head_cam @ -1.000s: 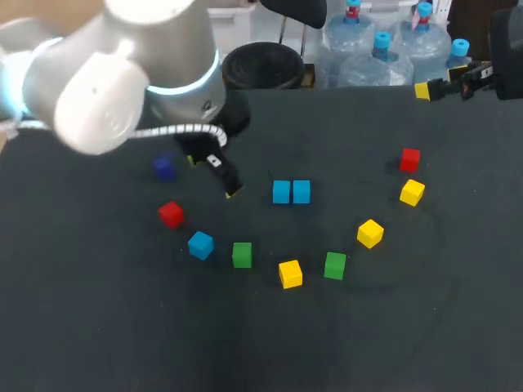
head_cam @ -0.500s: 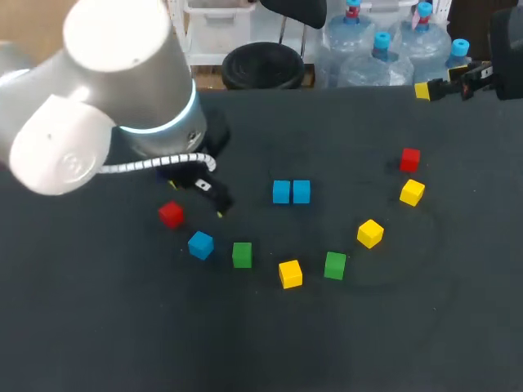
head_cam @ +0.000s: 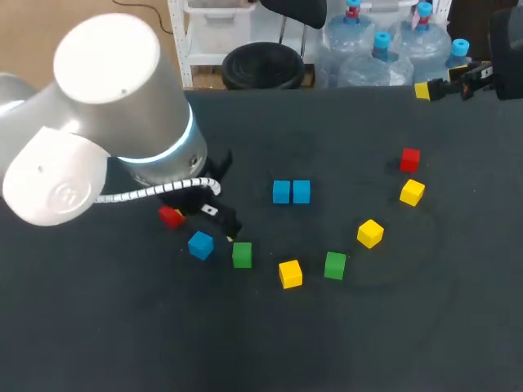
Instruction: Place the blue cubes, place green cubes on the blue cubes, place the yellow cubes on the green cubes, then place the red cubes on the yellow cubes, and place purple cube on the red cubes.
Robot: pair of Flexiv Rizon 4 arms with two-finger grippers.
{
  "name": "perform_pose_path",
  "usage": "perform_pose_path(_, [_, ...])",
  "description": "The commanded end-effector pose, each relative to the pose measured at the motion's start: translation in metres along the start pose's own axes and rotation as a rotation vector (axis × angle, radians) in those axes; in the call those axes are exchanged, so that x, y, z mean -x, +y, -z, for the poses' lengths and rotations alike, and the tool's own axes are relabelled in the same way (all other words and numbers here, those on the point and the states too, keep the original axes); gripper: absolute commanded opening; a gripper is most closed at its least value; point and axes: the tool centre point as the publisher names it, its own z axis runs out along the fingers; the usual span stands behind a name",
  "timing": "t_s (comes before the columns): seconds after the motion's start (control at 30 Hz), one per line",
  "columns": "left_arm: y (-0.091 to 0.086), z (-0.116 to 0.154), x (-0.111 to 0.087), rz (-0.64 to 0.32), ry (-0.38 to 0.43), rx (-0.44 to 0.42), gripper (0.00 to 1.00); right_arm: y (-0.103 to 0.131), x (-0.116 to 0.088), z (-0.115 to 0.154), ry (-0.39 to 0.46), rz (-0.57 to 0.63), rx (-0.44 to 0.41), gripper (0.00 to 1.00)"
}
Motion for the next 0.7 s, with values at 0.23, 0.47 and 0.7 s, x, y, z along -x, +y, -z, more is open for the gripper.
perform_pose_path(0.23, [-0.002, -0.012, -0.009, 0.005, 0.063, 0.022, 1.00, 0.000, 0.000, -0.001, -0.001, 0.000, -0.001, 1.00])
perform_pose_path(0.47, [-0.002, -0.025, -0.021, 0.011, 0.087, 0.013, 1.00, 0.000, 0.000, -0.001, -0.001, 0.000, -0.001, 1.00])
perform_pose_path(0.7, [0.016, -0.034, -0.028, 0.030, 0.093, 0.020, 0.92, 0.000, 0.000, -0.001, -0.001, 0.000, -0.001, 1.00])
